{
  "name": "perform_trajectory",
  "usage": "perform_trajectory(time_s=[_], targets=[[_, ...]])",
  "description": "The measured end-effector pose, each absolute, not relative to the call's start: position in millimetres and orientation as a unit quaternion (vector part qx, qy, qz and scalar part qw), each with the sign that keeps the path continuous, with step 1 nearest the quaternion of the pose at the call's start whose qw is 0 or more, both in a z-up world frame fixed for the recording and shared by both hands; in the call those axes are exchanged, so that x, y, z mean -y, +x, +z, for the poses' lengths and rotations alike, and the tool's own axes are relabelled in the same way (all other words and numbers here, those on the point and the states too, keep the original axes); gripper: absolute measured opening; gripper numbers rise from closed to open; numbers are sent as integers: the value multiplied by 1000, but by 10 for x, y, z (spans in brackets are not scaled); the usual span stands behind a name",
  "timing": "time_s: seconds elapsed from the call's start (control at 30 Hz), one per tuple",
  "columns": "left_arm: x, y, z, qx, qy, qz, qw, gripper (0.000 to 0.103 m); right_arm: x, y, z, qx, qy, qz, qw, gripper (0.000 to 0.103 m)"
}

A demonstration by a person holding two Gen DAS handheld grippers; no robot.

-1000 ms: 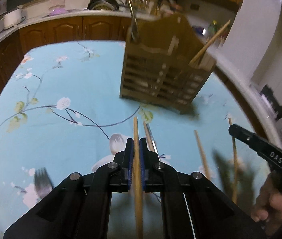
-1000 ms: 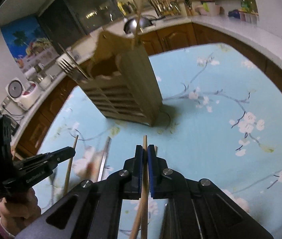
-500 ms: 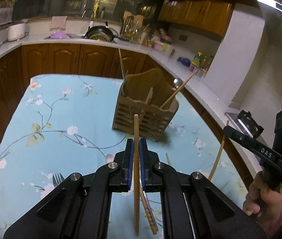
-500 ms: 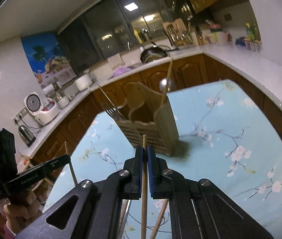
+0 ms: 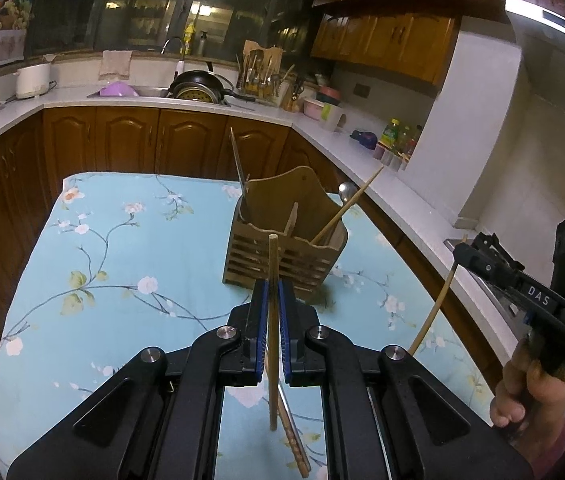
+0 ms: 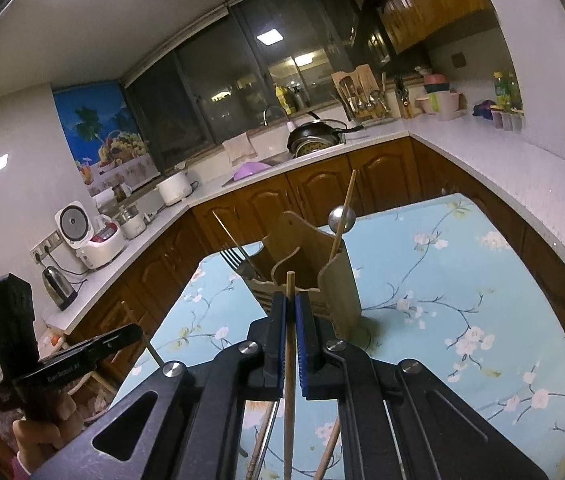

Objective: Organize utensils
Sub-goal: 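Lift both wooden chopsticks and carry them toward the wooden holder, then lower both chopsticks into the holder and open both tools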

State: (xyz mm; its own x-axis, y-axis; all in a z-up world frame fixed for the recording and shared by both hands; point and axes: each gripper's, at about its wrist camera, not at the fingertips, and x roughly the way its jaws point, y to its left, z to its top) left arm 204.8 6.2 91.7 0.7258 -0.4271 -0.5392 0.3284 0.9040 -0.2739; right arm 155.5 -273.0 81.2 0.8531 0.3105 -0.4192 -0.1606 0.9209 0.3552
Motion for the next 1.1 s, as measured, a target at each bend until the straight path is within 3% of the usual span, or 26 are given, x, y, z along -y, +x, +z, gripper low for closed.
perform_trajectory(time_s=[0.33,0.8,1.1], targets=[[-2,2132,1139,-283,-73,-209,933,5,2803,1667,1004,-210,158,116,958,5],[213,2747,2049,-165,-60,-197,965,5,2883,2224,1705,-106,162,82,978,5],[370,3278,1875,-150,-62,-155,974,5,2887,2615,1644,-78,159,50,983,5]])
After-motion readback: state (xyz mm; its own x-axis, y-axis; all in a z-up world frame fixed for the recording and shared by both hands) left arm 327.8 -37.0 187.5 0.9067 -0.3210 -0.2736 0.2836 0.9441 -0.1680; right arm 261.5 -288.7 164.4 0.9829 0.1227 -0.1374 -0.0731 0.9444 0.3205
